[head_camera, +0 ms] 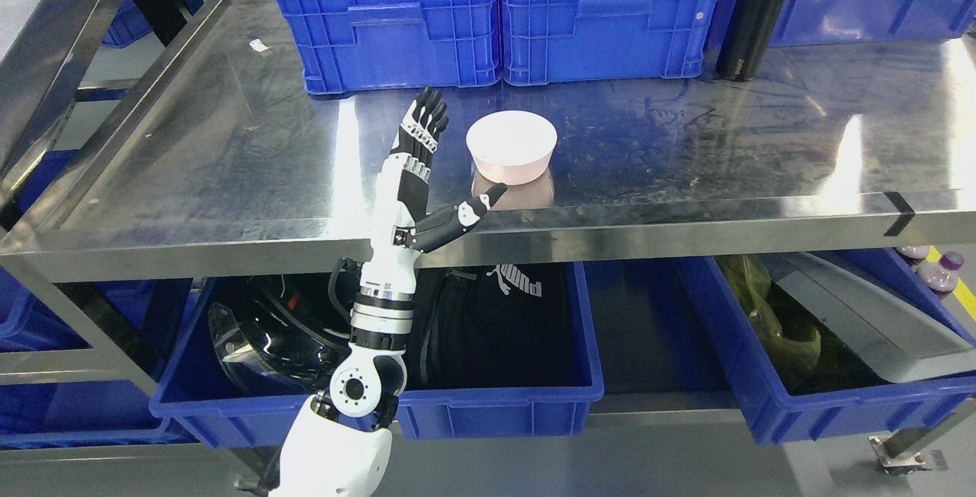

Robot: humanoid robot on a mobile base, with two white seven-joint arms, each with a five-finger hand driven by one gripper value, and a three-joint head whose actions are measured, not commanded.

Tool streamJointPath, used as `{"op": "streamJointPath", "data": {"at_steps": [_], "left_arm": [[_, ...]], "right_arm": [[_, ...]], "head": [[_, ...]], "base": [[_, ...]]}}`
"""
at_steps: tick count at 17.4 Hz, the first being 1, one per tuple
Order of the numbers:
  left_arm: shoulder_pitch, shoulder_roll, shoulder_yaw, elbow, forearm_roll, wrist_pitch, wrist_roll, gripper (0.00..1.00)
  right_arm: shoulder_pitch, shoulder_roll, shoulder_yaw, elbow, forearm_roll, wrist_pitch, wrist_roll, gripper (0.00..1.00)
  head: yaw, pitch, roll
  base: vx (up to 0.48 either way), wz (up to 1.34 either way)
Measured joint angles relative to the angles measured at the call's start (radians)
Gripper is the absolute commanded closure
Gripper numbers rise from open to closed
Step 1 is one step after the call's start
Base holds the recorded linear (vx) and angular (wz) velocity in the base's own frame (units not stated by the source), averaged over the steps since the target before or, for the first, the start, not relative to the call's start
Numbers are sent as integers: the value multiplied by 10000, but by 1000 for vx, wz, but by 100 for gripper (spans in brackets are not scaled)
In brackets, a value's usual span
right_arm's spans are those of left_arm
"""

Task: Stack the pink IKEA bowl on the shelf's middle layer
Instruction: 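Raise the left arm and reach the left hand toward the pink bowl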

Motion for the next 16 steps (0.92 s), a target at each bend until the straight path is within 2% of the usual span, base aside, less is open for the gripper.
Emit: {"op": "streamJointPath", "data": {"at_steps": [2, 4, 7, 10, 12, 14, 16], "left_arm": [[51, 0, 92, -17, -13, -26, -61, 0], [50, 0, 169, -31, -19, -562, -223, 0], [-384, 196, 288, -48, -63, -716, -838, 5], [-1833, 763, 329, -60, -687, 1397, -1103, 5], [-3322, 1240, 145, -64, -1645, 2741, -1615, 4], [-4677, 1686, -262, -62, -2797, 4233, -3300, 5], [-5965, 2095, -770, -63, -3994, 5096, -5339, 13]], "right_arm": [[0, 0, 0, 0, 0, 0, 24, 0], [0, 0, 0, 0, -1, 0, 33, 0], [1, 0, 0, 0, -1, 0, 18, 0], [1, 0, 0, 0, -2, 0, -6, 0], [1, 0, 0, 0, -2, 0, -9, 0], [1, 0, 0, 0, -2, -4, -9, 0], [1, 0, 0, 0, -2, -8, -9, 0]], "head": [[0, 0, 0], [0, 0, 0], [0, 0, 0], [0, 0, 0], [0, 0, 0], [0, 0, 0], [0, -1, 0]], "base": [[-4, 25], [-13, 0], [-3, 7], [4, 1], [0, 13], [0, 0], [0, 0]]}}
